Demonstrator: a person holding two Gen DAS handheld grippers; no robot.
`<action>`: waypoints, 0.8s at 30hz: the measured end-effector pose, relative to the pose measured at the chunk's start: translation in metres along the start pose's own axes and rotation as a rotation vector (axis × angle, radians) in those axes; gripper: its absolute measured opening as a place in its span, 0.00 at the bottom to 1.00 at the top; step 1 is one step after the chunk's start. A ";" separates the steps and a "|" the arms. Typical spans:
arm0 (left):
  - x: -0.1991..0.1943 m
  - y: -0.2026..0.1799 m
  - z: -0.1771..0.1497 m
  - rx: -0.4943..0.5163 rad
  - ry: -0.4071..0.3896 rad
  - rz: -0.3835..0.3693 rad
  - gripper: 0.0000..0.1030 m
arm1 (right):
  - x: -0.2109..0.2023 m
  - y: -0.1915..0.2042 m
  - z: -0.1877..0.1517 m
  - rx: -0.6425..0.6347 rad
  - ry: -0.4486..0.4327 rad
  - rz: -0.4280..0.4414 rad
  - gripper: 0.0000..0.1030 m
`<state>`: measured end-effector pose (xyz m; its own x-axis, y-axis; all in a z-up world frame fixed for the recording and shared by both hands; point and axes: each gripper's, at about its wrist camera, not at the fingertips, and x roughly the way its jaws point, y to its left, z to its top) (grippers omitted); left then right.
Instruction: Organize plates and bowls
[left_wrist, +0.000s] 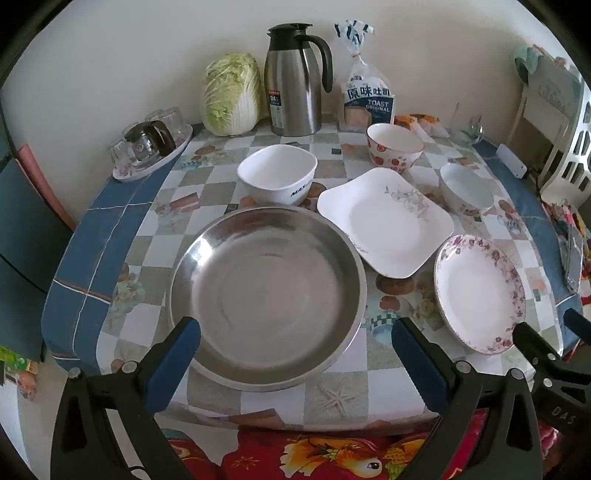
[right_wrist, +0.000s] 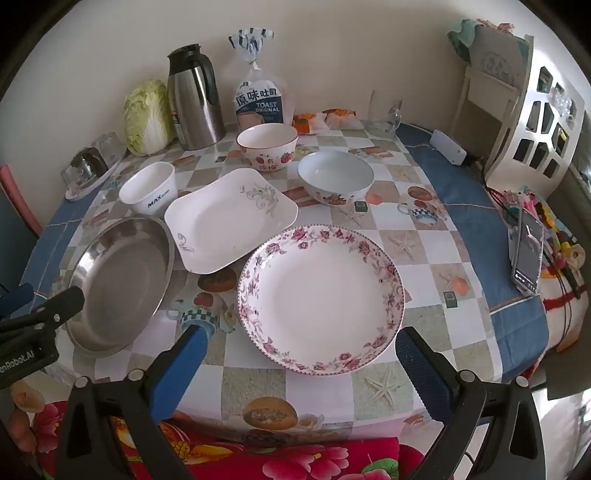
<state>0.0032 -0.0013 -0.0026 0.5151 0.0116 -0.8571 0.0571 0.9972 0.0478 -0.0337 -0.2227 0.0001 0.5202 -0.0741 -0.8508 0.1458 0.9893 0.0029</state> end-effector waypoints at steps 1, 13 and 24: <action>-0.002 -0.001 -0.001 0.008 -0.015 0.026 1.00 | 0.000 0.000 0.000 0.000 0.000 0.000 1.00; 0.000 -0.006 -0.003 0.024 -0.004 0.083 1.00 | -0.001 -0.003 0.000 0.006 -0.005 0.004 1.00; 0.000 -0.005 -0.003 0.026 0.001 0.100 1.00 | -0.001 -0.003 0.000 0.009 -0.007 0.006 1.00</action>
<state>0.0006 -0.0061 -0.0047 0.5186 0.1107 -0.8479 0.0280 0.9889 0.1462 -0.0345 -0.2253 0.0016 0.5269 -0.0693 -0.8471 0.1501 0.9886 0.0125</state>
